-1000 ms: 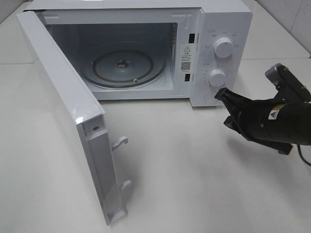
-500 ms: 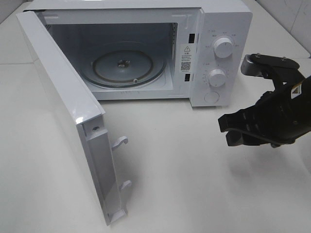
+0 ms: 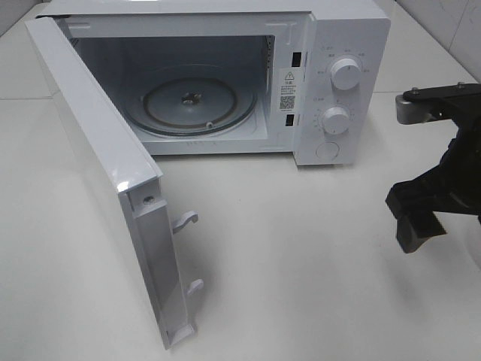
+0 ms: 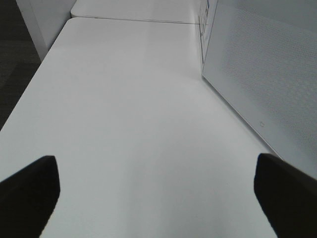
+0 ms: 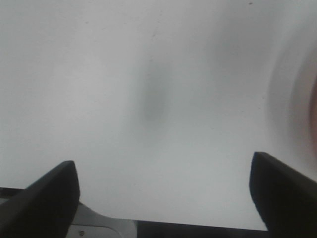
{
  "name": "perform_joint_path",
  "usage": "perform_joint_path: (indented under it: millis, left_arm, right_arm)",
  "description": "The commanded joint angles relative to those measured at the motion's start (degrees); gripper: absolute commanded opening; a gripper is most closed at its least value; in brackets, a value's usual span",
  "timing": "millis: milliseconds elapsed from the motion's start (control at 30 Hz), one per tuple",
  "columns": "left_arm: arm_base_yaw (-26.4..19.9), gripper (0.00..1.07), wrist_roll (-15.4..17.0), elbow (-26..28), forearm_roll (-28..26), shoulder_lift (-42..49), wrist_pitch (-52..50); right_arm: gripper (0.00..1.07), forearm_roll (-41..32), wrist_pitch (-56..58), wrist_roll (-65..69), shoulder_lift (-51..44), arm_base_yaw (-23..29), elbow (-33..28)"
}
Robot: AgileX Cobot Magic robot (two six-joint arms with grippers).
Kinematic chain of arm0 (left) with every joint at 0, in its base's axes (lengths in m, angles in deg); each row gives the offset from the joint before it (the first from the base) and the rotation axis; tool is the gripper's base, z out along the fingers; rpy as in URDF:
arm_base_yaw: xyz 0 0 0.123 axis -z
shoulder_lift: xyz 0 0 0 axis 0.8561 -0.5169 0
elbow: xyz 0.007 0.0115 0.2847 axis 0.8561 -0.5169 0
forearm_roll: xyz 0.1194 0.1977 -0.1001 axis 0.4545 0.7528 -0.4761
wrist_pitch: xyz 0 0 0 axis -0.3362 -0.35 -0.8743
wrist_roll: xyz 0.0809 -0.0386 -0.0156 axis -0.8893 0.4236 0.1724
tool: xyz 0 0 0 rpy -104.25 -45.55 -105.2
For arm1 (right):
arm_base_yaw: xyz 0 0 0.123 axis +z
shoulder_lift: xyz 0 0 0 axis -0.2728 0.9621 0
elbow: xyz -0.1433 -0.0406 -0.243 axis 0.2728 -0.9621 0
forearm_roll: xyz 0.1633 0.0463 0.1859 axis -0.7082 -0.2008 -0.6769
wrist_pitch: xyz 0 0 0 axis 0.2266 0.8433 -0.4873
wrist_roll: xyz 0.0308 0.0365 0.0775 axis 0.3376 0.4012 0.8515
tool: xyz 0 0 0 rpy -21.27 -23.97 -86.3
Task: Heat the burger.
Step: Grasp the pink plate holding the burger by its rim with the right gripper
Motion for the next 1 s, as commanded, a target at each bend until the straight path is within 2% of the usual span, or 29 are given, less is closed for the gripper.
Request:
perform_joint_path:
  millis: [33,100,200,400,467,500,567,667,833,1000]
  left_arm:
    - [0.29,1.01,0.11,-0.23,-0.34,0.92,-0.86]
    - [0.29,1.01,0.11,-0.23,-0.34,0.92,-0.86]
    - [0.29,1.01,0.11,-0.23,-0.34,0.92,-0.86]
    - [0.29,1.01,0.11,-0.23,-0.34,0.92,-0.86]
    - [0.29,1.01,0.11,-0.23,-0.34,0.92,-0.86]
    - [0.29,1.01,0.11,-0.23,-0.34,0.92,-0.86]
    - [0.29,1.01,0.11,-0.23,-0.34,0.92,-0.86]
    - [0.29,1.01,0.11,-0.23,-0.34,0.92,-0.86]
    - [0.29,1.01,0.11,-0.23,-0.34,0.92,-0.86]
    - [0.29,1.01,0.11,-0.23,-0.34,0.92,-0.86]
  right_arm:
    - [0.82,2.92,1.2,0.97,-0.4,-0.52,0.52]
    - [0.73,3.55,0.86,0.74,-0.4,-1.66,0.52]
    - [0.72,4.3,0.4,1.15,-0.4,-3.04,0.52]
    - [0.83,7.96,-0.57,-0.11,1.83,-8.54,0.52]
    - [0.86,8.19,-2.18,-3.04,4.47,-12.03,0.52]
    - [0.86,8.19,-2.18,-3.04,4.47,-12.03,0.52]
    - [0.86,7.96,-7.91,-6.42,7.73,-17.48,0.52]
    - [0.86,7.79,-9.28,-7.28,8.59,-18.85,0.52]
    - [0.85,6.19,-13.75,-11.52,14.5,-25.21,0.52]
    - [0.85,4.7,-15.81,-12.15,16.84,-27.22,0.52]
